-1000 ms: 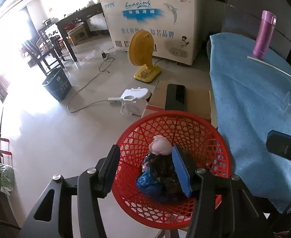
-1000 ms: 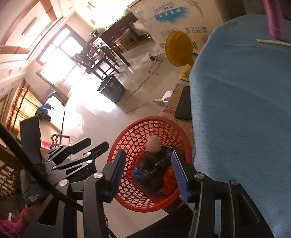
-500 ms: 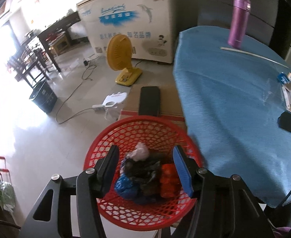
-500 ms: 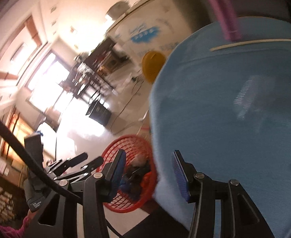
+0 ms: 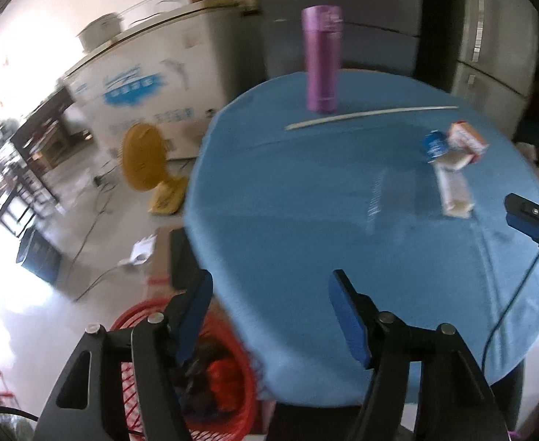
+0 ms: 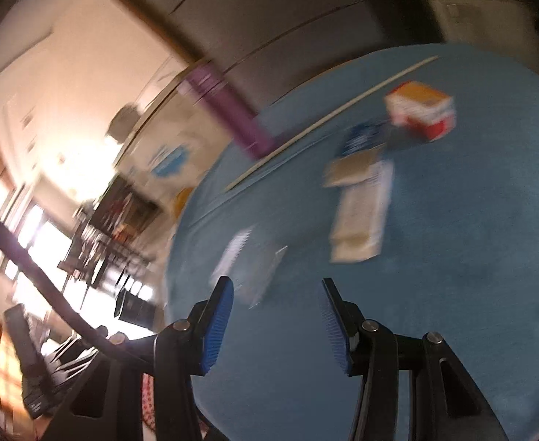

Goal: Collect trash
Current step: 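Move both tools back to the table toward the clear tray and orange box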

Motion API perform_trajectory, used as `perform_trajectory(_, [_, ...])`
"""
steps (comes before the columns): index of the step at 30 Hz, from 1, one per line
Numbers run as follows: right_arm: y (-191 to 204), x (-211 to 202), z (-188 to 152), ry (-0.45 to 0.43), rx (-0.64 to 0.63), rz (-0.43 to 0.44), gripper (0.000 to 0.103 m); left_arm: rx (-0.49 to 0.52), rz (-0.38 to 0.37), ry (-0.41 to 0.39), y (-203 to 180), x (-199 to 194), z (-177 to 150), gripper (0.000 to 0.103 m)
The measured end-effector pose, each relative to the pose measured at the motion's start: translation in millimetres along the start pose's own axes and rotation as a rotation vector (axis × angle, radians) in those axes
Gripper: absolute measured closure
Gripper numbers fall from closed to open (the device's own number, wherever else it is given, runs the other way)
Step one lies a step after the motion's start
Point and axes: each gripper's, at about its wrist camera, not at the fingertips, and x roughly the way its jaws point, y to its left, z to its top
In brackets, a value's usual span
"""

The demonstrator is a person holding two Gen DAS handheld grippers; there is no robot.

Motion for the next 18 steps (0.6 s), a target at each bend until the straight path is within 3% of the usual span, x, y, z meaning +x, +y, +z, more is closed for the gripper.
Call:
perform_trajectory(3, [-28,-14,21,-0.050,0.021,-0.059,0.048,0.031,-0.062,0.008,-20,8,17,0.035])
perform_trajectory(10, [-78,-19,77,-0.111,0.015,-0.200,0.044,0.028,-0.239,0.137,-52,46,35,0.035])
perform_trajectory(18, [-122,8,123,-0.087,0.015,-0.262,0.040,0.063,-0.263,0.195,-85,88,53,0.035])
